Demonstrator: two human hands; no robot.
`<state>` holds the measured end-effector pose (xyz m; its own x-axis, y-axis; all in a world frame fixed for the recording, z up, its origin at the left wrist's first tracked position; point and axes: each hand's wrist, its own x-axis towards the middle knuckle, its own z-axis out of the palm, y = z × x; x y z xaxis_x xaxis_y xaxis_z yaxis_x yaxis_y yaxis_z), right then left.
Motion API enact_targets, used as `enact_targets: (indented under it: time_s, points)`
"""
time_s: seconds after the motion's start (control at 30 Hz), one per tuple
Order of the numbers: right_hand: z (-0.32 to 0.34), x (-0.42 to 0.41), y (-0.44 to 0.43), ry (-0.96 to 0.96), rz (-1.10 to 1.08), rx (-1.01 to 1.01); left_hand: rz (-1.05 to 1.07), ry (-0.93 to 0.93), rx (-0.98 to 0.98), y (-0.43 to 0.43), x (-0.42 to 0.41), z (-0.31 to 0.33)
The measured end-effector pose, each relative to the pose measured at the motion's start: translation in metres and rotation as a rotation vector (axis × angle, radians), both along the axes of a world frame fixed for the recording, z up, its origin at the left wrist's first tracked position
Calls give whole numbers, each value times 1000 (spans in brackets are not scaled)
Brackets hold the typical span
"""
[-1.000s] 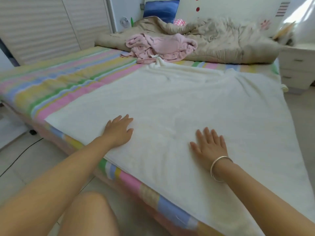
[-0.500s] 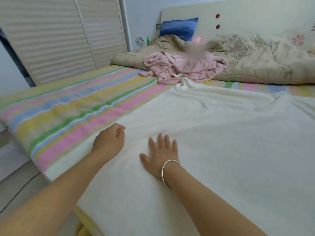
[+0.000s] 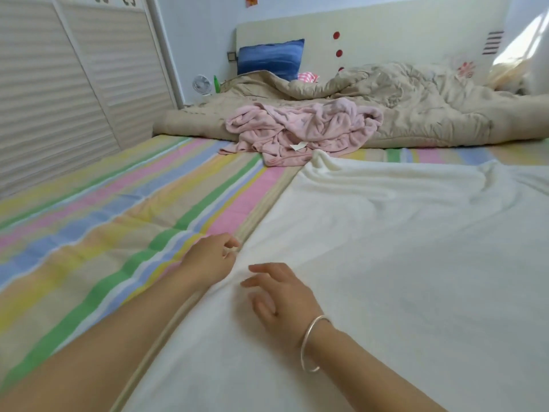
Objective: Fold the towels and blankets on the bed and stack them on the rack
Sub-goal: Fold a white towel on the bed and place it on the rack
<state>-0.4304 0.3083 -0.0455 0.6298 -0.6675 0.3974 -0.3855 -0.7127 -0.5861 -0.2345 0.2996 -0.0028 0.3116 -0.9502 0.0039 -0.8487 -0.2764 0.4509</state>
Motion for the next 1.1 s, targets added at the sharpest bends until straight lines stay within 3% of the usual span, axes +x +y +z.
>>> enact_targets:
  time_s: [0.07, 0.1, 0.17, 0.27, 0.37, 0.47, 0.63, 0.7, 0.8, 0.97, 1.1]
  points:
    - [5, -5, -35, 65, -268, -156, -45, 7, -32, -23, -6, -1]
    - [8, -7, -50, 201, -381, -154, -67, 6, -46, -33, -9, -5]
    - [8, -13, -85, 509, -579, 44, -119, -11, -68, -58, -15, -13]
    - [-4, -10, -117, 641, -642, 252, -150, -25, -113, -93, -28, -24]
    - [-8, 6, -151, 622, -543, 225, -170, -108, -134, -142, -43, -28]
    - [1, 6, -206, 486, -485, 158, -142, -110, -162, -199, -55, -30]
    - [18, -6, -322, 432, -621, -3, -67, -59, -169, -295, -61, -31]
    - [24, -10, -370, 494, -675, -30, -36, -46, -150, -332, -66, -34]
    - [36, -9, -437, 513, -729, 69, 34, 10, -130, -368, -73, -50]
    - [36, 14, -497, 266, -726, 243, 112, -9, -140, -392, -70, -61]
    - [12, 35, -520, 227, -760, 335, 108, 25, -109, -393, -66, -61]
